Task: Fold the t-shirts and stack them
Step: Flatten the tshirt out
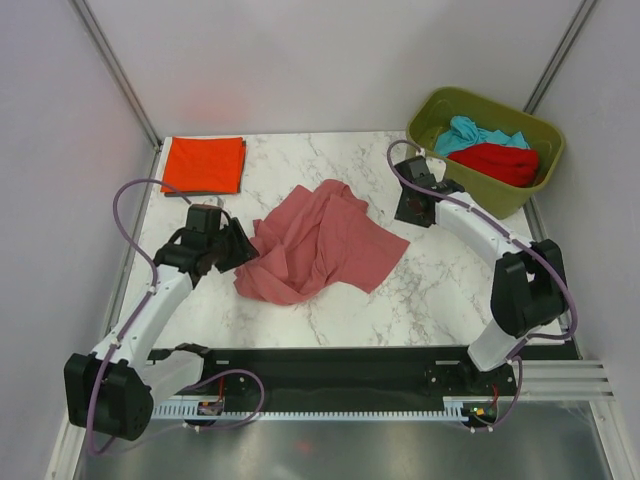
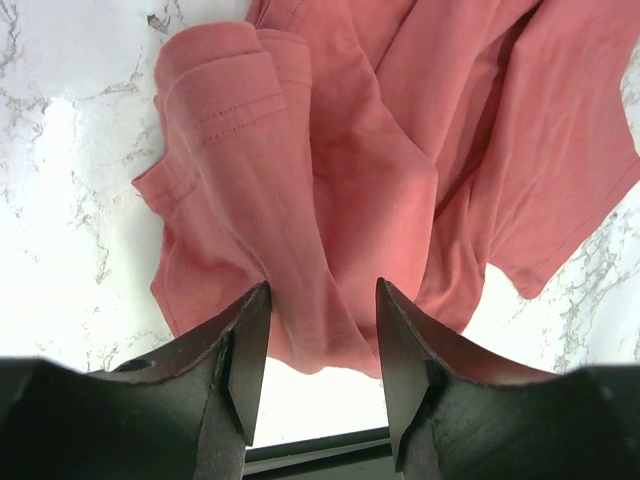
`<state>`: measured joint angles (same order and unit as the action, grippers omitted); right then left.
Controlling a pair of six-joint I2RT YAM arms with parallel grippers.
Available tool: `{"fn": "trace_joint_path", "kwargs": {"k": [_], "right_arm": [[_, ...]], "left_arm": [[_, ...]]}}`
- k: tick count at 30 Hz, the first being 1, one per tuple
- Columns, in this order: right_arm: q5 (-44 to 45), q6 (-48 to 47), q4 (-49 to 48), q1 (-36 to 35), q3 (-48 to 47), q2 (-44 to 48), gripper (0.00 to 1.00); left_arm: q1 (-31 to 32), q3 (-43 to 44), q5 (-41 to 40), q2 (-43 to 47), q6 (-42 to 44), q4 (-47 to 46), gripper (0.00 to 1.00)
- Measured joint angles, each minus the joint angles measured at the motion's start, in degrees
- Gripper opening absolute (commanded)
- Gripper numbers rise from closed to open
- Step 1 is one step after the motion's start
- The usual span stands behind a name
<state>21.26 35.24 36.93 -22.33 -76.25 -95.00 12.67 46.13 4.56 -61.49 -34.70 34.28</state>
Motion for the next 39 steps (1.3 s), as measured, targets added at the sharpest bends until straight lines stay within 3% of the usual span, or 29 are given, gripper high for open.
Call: {"fn": "trace_joint_path", "kwargs": {"k": [17, 31, 34, 35, 36, 39], "right_arm": [[-6.36, 2.69, -12.96, 3.61, 18.88, -1.90, 0.43], [-7.19, 4.28, -21.14, 3.58, 20.74, -3.63, 0.40], [-6.03, 4.61, -22.18, 3.58, 20.83, -4.00, 0.23], [-5.66, 4.81, -22.45, 3.58, 20.87, -4.15, 0.08], [-5.29, 4.74, -22.75, 3.58, 20.90, -4.28, 0.00], [-4.59, 5.42, -22.99, 3.65, 20.94, -4.28, 0.00]], "left_arm": [[0.00, -3.06, 0.07, 6.12, 0.02, -0.15, 0.61], [0.00, -3.06, 0.33, 6.14, 0.02, -0.33, 0.61], [0.00, -3.06, 0.33, 6.14, 0.02, -0.44, 0.62], [0.00, -3.06, 0.33, 6.16, 0.02, -0.50, 0.62], [0.00, -3.06, 0.33, 6.16, 0.02, -0.57, 0.62], [0.00, -3.06, 0.52, 6.16, 0.02, -0.59, 0.63]]}}
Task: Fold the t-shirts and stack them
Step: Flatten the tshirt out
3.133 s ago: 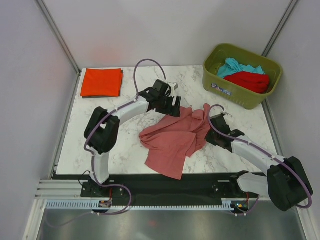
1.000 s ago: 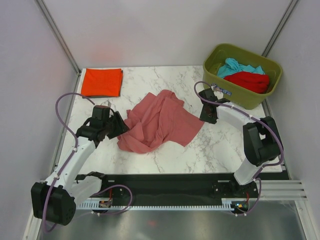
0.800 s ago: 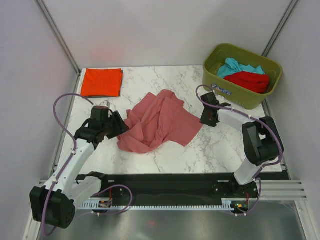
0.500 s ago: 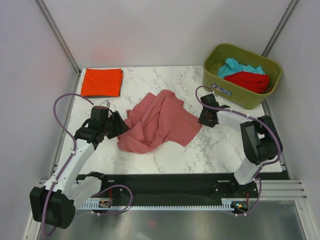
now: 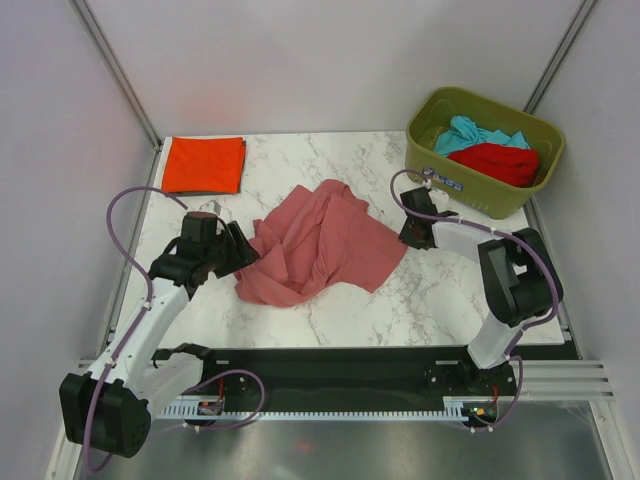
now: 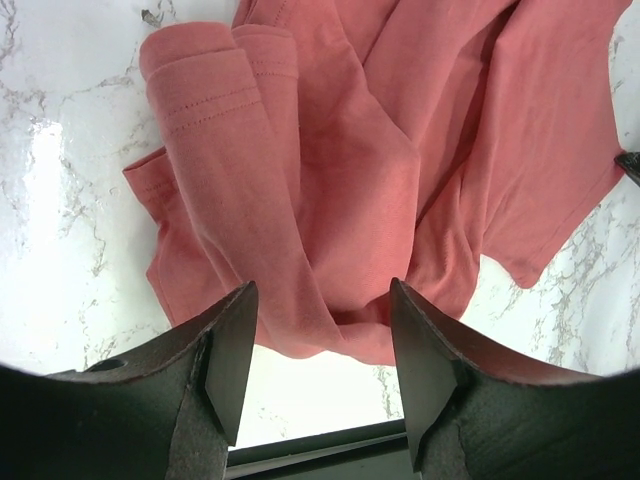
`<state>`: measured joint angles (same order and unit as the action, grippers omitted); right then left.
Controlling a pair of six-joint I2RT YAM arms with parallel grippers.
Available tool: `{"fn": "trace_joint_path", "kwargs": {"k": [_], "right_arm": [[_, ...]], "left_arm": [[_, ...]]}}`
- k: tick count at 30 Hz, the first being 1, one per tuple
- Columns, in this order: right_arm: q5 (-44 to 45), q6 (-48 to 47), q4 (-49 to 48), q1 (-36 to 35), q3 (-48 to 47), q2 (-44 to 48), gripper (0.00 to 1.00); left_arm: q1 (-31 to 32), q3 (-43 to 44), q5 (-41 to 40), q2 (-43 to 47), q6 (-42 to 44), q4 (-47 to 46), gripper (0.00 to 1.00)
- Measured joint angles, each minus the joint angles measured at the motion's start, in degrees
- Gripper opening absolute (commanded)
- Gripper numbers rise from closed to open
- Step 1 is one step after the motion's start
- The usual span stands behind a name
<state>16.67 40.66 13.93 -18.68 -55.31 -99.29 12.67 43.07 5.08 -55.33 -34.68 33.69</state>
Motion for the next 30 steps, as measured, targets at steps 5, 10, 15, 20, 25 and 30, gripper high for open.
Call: {"fn": "trace_joint_path", "kwargs": {"k": [5, 10, 15, 20, 25, 30], "right_arm": [[4.13, 0.09, 8.92, 0.57, 0.17, 5.38, 0.00], [8.59, 1.20, 17.68, 0.87, 2.43, 28.55, 0.00], [9.68, 3.72, 24.74, 0.92, 4.61, 46.99, 0.00], [8.81, 5.49, 31.34, 0.92, 5.42, 53.33, 0.00], [6.58, 5.68, 33.31, 0.92, 5.40, 53.46, 0.00], [4.33, 5.68, 32.96, 0.92, 5.86, 53.22, 0.00]], "left_arm": [[0.00, 0.00, -0.11, 0.28, 0.35, 0.02, 0.68], [0.00, 0.02, -0.37, 0.17, 1.05, 0.02, 0.67], [0.13, -0.37, 0.02, -1.84, 0.83, -0.11, 0.66], [0.22, -3.23, -1.03, -1.84, -1.25, -0.35, 0.58], [0.28, -6.71, -4.74, 0.98, -5.90, -0.11, 0.50], [0.28, -12.85, -7.65, 10.62, -14.08, 0.17, 0.47]]}}
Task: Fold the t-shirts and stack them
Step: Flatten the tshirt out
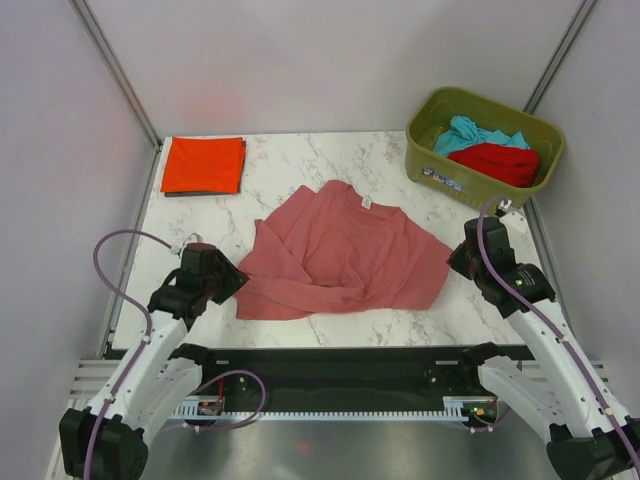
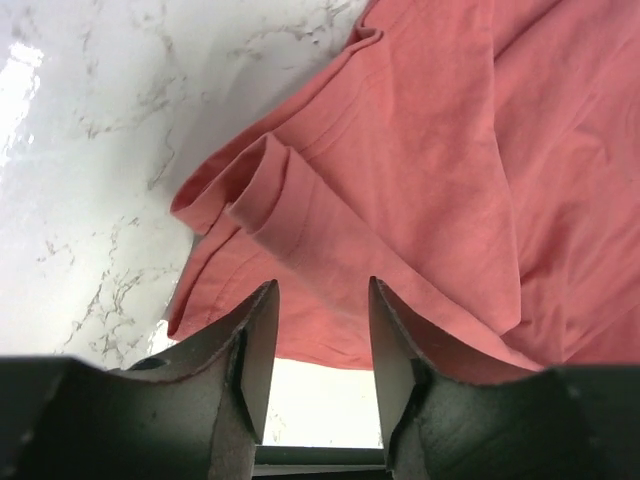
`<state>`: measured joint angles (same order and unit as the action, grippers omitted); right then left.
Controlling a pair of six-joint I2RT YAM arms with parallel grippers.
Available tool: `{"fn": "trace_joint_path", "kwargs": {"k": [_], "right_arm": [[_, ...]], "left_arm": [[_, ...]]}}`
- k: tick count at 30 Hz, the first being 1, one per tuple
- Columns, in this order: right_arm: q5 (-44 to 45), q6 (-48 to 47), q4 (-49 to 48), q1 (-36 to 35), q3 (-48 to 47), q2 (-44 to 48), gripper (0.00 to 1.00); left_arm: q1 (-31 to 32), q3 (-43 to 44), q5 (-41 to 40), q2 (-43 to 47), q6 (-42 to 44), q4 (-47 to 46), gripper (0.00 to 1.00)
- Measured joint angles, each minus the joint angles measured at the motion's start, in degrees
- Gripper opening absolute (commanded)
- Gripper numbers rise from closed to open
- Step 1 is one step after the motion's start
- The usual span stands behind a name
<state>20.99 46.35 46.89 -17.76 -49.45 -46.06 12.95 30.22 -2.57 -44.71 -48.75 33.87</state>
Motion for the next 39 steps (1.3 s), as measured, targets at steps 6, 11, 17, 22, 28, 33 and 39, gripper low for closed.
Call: {"fn": "trace_joint_path", "kwargs": {"k": [6, 11, 17, 22, 28, 33, 39], "right_arm": [[-0.35, -0.07, -2.29, 0.00, 1.64, 0.15, 0.00], [-0.37, -0.04, -4.07, 0.00, 2.19, -0.94, 0.00], [-0.17, -0.09, -4.66, 0.00, 2.16, -0.79, 0.00], [-0.22, -0.07, -4.87, 0.00, 2.16, -0.68, 0.00], [-0.44, -0.07, -5.03, 0.00, 2.16, -0.57, 0.00], [-0.87, -0.07, -5.51, 0.00, 2.19, -0.57, 0.00], [-1.97, -0.07, -7.13, 0.00, 3.13, -0.76, 0.00]], "left_arm": [[0.00, -1.49, -1.27, -4.79, -7.17, -0.11, 0.41], [0.00, -1.33, -1.22, -18.10, -9.92, -2.05, 0.39], [0.02, 4.92, -0.79, -29.79, -10.19, -5.70, 0.38], [0.04, 13.62, -0.24, -40.76, -9.81, -9.07, 0.39], [0.04, 23.10, 1.79, -49.13, -6.47, -12.63, 0.39], [0.07, 22.45, -3.37, -40.79, -5.14, -9.68, 0.40], [0.04, 17.66, -8.04, -29.35, -6.19, -5.07, 0.39]]}}
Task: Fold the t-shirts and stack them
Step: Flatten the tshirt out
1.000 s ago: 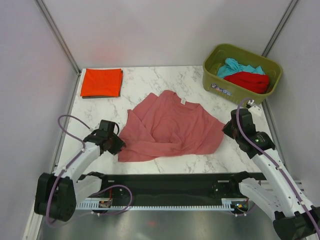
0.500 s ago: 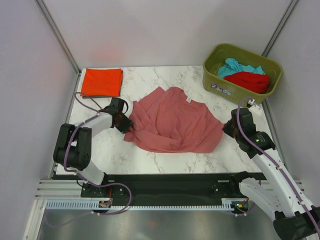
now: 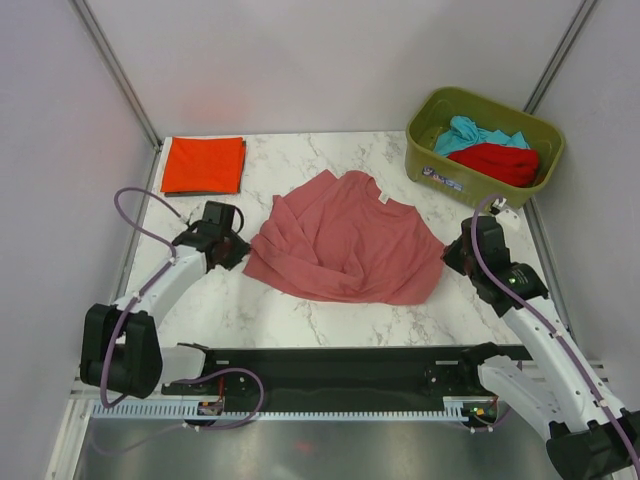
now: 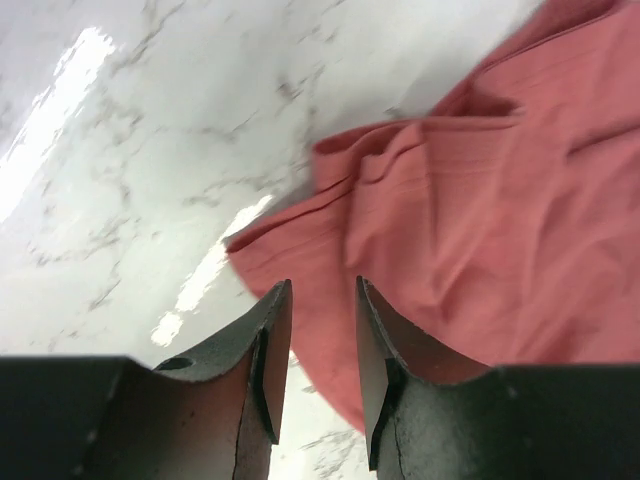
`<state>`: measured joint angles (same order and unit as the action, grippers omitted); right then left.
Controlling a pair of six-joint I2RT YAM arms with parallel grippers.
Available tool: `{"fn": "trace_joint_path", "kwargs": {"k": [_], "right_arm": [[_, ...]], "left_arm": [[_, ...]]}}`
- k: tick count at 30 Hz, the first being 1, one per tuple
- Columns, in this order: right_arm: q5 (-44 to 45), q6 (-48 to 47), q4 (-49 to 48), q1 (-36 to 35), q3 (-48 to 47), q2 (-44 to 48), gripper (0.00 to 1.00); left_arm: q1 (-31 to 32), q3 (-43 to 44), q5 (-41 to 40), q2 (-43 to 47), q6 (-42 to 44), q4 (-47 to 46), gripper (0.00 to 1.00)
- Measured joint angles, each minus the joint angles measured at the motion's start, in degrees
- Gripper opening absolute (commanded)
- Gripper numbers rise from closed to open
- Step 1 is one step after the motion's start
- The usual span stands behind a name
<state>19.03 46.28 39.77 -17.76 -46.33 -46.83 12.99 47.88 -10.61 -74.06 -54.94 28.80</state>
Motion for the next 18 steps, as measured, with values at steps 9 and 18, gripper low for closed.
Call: {"fn": "trace_joint_path", "kwargs": {"k": [9, 18], "right_arm": [[-0.87, -0.07, -1.03, 0.00, 0.59, 0.57, 0.00], [-1.01, -0.13, -1.22, 0.00, 2.86, 3.26, 0.00]], "left_arm": [[0.00, -4.50, 0.17, -3.91, -3.63, 3.78, 0.38], [0.02, -4.50, 0.26, -9.55, -4.00, 1.66, 0.39]]}}
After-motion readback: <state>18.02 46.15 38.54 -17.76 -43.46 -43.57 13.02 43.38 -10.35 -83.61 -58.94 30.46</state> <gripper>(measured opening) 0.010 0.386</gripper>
